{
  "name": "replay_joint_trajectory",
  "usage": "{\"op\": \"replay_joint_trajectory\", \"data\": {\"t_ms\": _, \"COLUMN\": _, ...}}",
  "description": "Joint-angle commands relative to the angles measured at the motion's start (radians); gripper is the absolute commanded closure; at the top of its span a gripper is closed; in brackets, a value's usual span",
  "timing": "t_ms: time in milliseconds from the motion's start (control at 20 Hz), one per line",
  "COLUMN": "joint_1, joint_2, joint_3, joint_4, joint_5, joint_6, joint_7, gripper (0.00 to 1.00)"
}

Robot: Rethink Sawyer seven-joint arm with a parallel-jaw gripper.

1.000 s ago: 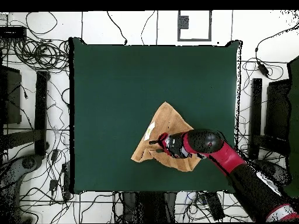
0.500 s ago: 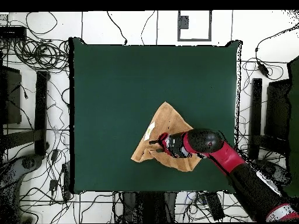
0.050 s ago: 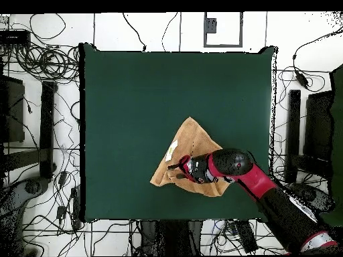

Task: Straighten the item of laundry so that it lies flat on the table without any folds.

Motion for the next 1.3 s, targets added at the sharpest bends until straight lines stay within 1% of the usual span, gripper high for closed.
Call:
{"op": "replay_joint_trajectory", "data": {"t_ms": 50, "joint_1": 0.036, "joint_2": -0.010, "joint_3": -0.028, "joint_4": -0.068, "joint_5": -0.005, "joint_6": 0.136, "joint_7": -0.041, "gripper": 0.00}}
{"op": "replay_joint_trajectory", "data": {"t_ms": 500, "joint_1": 0.026, "joint_2": -0.031, "joint_3": -0.039, "joint_4": -0.069, "joint_5": -0.025, "joint_6": 0.176, "joint_7": -0.050, "gripper": 0.00}}
{"op": "replay_joint_trajectory", "data": {"t_ms": 950, "joint_1": 0.025, "joint_2": -0.026, "joint_3": -0.046, "joint_4": -0.081, "joint_5": -0.040, "joint_6": 0.179, "joint_7": -0.052, "gripper": 0.00}}
{"op": "replay_joint_trajectory", "data": {"t_ms": 1150, "joint_1": 0.034, "joint_2": -0.035, "joint_3": -0.057, "joint_4": -0.105, "joint_5": -0.093, "joint_6": 0.117, "joint_7": -0.074, "gripper": 0.00}}
{"op": "replay_joint_trajectory", "data": {"t_ms": 1300, "joint_1": 0.046, "joint_2": -0.069, "joint_3": -0.064, "joint_4": -0.116, "joint_5": -0.170, "joint_6": -0.007, "joint_7": -0.075, "gripper": 0.00}}
